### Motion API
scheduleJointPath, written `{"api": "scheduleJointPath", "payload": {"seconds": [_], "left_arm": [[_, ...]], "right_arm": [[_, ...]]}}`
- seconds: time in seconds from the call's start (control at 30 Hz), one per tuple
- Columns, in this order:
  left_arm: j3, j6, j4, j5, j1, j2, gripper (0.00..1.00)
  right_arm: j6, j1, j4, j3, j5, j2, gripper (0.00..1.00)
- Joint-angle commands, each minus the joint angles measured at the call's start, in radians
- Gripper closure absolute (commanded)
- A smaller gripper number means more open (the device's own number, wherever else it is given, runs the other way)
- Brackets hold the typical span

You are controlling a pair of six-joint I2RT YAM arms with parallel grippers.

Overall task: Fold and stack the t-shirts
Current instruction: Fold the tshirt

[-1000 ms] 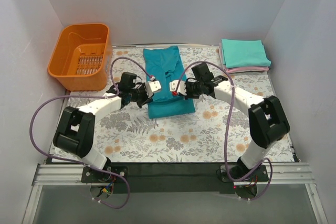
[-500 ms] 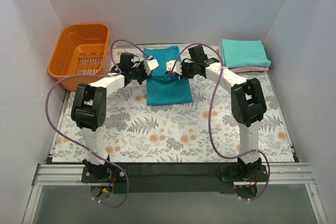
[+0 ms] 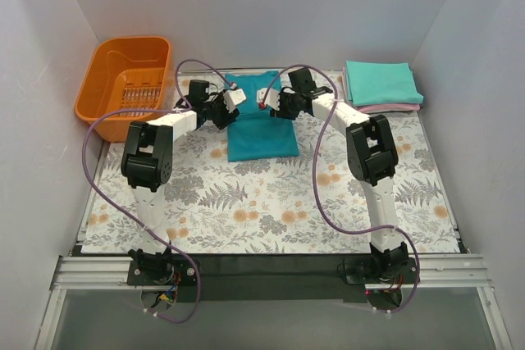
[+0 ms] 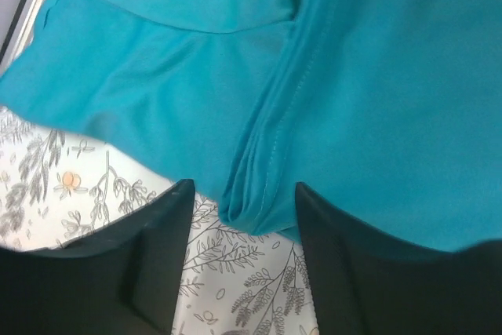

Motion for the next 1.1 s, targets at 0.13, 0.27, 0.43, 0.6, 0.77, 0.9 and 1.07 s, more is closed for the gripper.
{"api": "scheduleJointPath", "payload": {"seconds": [0.13,0.27,0.43,0.6,0.77,0.9,1.07], "left_arm": [[0.07,-0.165,-0.016,0.014,0.04,-0.1,0.46],[-0.054,-0.142,-0.089,0.111,0.043,-0.232,0.51],[-0.249,-0.151,-0.152,0.162,-0.009,-0.344,0.55],[-0.344,-0.234,-0.109,0.12,-0.074,-0.354,0.58],[-0.348,-0.309,-0.089,0.053,-0.097,-0.276,0.61],[-0.369,-0.285,-0.09,0.04,-0.098,-0.262,0.62],[-0.444,-0.181,-0.168,0.056,-0.12,-0.314,0.63]], "right_arm": [[0.151,-0.002,0.054,-0.001,0.049,-0.151,0.56],[0.159,-0.012,-0.015,-0.207,-0.04,-0.327,0.64],[0.149,0.002,-0.115,-0.329,-0.138,-0.381,0.75],[0.318,0.007,-0.135,-0.242,-0.143,-0.28,0.81],[0.381,0.014,-0.155,-0.236,-0.163,-0.187,0.82],[0.383,0.021,-0.157,-0.282,-0.146,-0.159,0.82],[0.34,0.037,-0.155,-0.404,-0.138,-0.221,0.82]]}}
